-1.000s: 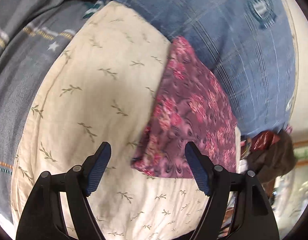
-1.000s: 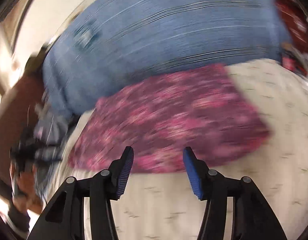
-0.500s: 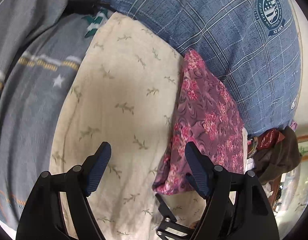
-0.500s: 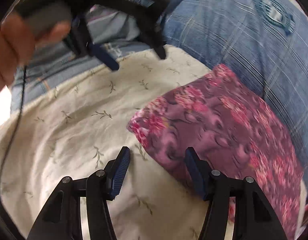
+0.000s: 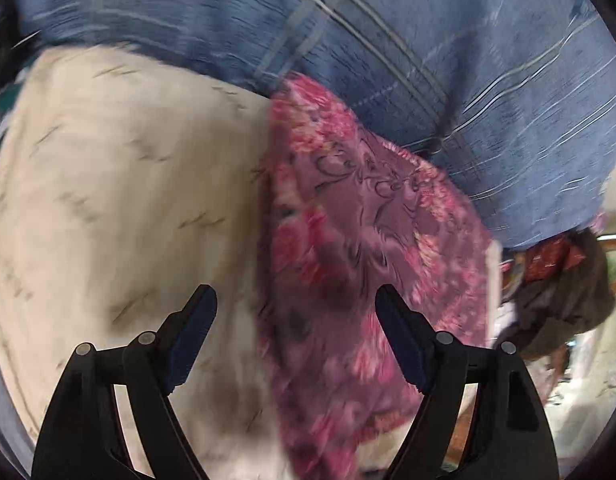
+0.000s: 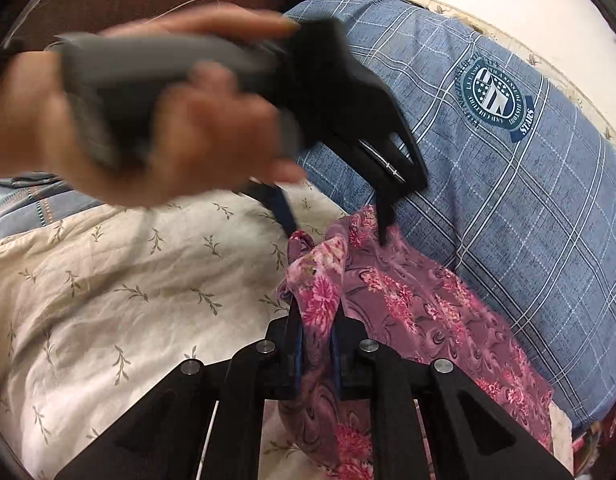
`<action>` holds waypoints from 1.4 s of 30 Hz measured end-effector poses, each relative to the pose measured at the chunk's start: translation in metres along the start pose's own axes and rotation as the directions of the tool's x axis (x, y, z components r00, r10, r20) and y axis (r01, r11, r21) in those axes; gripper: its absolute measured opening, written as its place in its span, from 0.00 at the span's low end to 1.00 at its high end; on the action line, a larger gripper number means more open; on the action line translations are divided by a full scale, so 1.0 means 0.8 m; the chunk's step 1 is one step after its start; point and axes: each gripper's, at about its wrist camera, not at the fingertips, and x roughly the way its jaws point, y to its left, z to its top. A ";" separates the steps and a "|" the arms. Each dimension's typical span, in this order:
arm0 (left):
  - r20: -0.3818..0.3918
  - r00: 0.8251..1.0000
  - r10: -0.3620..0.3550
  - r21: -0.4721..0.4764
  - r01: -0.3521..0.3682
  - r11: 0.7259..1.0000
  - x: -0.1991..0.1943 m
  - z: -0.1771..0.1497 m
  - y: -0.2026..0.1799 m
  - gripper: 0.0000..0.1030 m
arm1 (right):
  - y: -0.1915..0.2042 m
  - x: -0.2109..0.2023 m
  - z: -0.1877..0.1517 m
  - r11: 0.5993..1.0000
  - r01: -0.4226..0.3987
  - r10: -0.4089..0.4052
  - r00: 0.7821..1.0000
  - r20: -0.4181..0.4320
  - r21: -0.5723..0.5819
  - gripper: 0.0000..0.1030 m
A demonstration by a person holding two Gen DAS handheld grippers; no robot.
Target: Fold small clothes
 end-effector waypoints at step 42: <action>-0.062 0.996 0.057 0.344 -0.033 0.939 0.186 -0.106 -0.410 0.10 | -0.328 -0.126 -0.332 0.277 -0.204 0.253 0.958 0.134 0.939 0.08</action>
